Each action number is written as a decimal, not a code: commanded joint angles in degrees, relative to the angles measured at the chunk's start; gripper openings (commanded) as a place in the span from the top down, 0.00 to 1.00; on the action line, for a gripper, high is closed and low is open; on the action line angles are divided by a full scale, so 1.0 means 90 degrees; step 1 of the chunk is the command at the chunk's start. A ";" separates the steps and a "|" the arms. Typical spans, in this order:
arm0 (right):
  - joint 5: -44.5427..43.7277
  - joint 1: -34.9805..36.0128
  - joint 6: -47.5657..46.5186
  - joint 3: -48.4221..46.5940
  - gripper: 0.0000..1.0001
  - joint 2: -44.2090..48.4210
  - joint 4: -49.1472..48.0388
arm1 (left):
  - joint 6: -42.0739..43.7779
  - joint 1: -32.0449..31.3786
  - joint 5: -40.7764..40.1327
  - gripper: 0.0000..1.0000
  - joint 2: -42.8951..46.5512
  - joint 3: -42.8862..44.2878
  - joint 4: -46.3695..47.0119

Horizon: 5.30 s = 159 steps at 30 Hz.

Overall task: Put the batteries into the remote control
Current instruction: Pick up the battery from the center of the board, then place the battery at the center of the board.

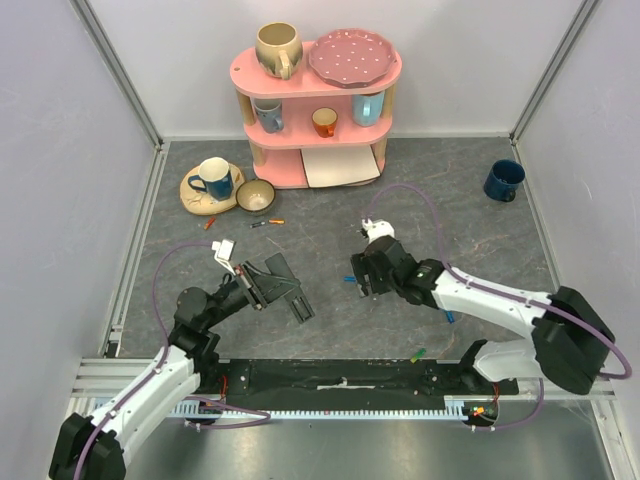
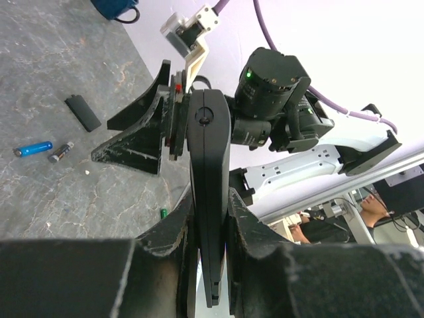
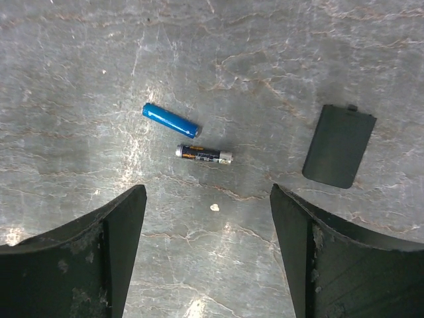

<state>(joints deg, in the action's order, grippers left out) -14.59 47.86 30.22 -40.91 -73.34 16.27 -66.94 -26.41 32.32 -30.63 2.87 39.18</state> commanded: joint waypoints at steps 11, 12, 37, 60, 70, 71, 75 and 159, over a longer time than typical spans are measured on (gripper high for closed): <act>-0.0762 0.0259 0.0441 -0.0826 0.20 -0.1342 0.0379 | 0.0240 0.0025 -0.0231 0.98 0.0445 -0.0319 -0.0369; -0.0742 0.0269 0.0451 -0.0874 0.20 -0.1401 0.0370 | 0.0240 0.0025 -0.0241 0.98 0.0454 -0.0319 -0.0369; -0.0527 0.0288 0.0295 -0.0777 0.29 -0.2163 -0.0050 | 0.0299 0.0025 -0.0202 0.98 0.0318 -0.0456 -0.0271; -0.0449 0.0288 0.0314 -0.0338 0.42 -0.2164 -0.0265 | 0.0269 0.0025 -0.0182 0.98 0.0386 -0.0534 -0.0271; -0.0478 0.0278 0.0285 -0.0201 0.54 -0.1988 -0.0236 | 0.0269 0.0025 -0.0192 0.98 0.0386 -0.0534 -0.0271; -0.0469 0.0288 0.0275 -0.0201 0.55 -0.1968 -0.0236 | 0.0269 0.0025 -0.0192 0.98 0.0386 -0.0534 -0.0271; -0.0488 0.0288 0.0246 -0.0201 0.56 -0.1842 -0.0148 | 0.0260 0.0025 -0.0182 0.98 0.0386 -0.0525 -0.0271; 0.0522 -0.0747 -0.1682 -0.3463 0.23 -0.2915 0.0233 | 0.0270 0.0015 -0.0143 0.98 0.1509 -0.0827 -0.0281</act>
<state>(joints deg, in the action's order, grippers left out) -1.87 41.32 1.45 -70.35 -102.59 18.63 -66.35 -26.41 31.59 -18.13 2.81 35.75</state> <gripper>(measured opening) 0.775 0.243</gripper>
